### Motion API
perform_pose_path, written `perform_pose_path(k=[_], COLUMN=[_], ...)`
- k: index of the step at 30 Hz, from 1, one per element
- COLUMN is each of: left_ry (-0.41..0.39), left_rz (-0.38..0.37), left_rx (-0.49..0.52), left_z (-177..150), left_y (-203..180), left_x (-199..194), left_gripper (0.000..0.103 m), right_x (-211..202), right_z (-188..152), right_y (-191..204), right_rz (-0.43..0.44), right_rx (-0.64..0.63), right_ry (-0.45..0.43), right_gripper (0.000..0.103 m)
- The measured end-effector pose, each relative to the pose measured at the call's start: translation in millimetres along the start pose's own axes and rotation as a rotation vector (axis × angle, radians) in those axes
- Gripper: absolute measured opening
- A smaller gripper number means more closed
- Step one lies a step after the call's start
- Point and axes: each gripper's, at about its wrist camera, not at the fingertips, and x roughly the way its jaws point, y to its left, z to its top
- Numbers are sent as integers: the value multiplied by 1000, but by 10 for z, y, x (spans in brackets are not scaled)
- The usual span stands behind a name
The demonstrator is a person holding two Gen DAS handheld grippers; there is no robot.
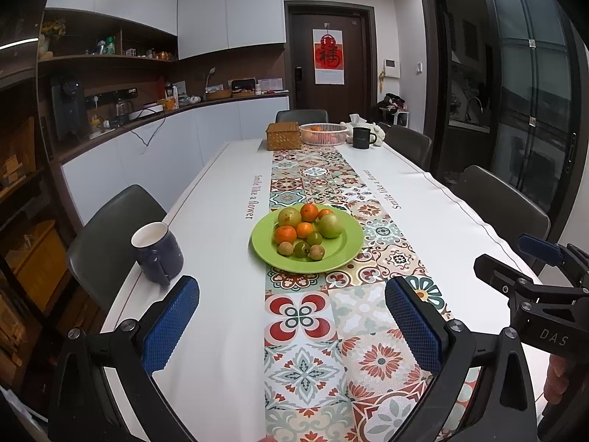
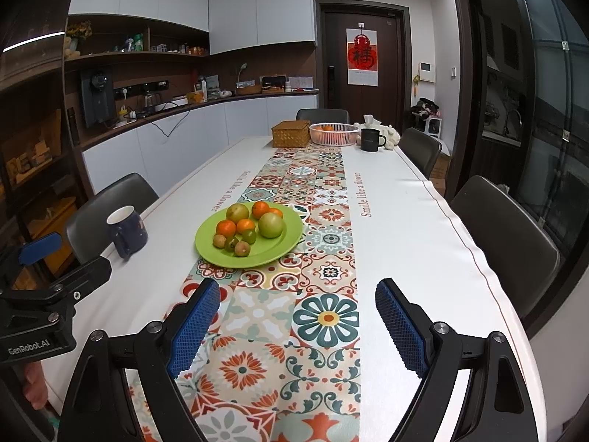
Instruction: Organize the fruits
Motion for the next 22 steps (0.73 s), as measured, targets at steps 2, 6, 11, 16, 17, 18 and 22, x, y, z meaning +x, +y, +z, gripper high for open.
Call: perform_pose_path(k=[2, 6, 11, 16, 17, 18, 22], left_ry=[-1, -1, -1, 7, 8, 8, 7], left_rz=[-4, -4, -2, 3, 2, 2, 5], left_rx=[1, 0, -2, -7, -7, -8, -8], left_z=[-6, -11, -13, -22, -24, -26, -25], left_y=[-2, -5, -4, -11, -11, -15, -18], left_x=[0, -1, 0, 11, 8, 8, 11], left_gripper=[103, 103, 103, 103, 103, 103, 103], right_x=[-1, -5, -15, -16, -23, -23, -22], right_z=[-1, 3, 14, 11, 10, 12, 12], right_y=[0, 7, 17, 14, 11, 7, 10], right_rz=[0, 2, 2, 1, 2, 2, 0], right_rx=[0, 0, -2, 0, -1, -1, -2], right_ry=[0, -1, -4, -2, -1, -1, -1], right_gripper=[87, 87, 87, 87, 87, 87, 87])
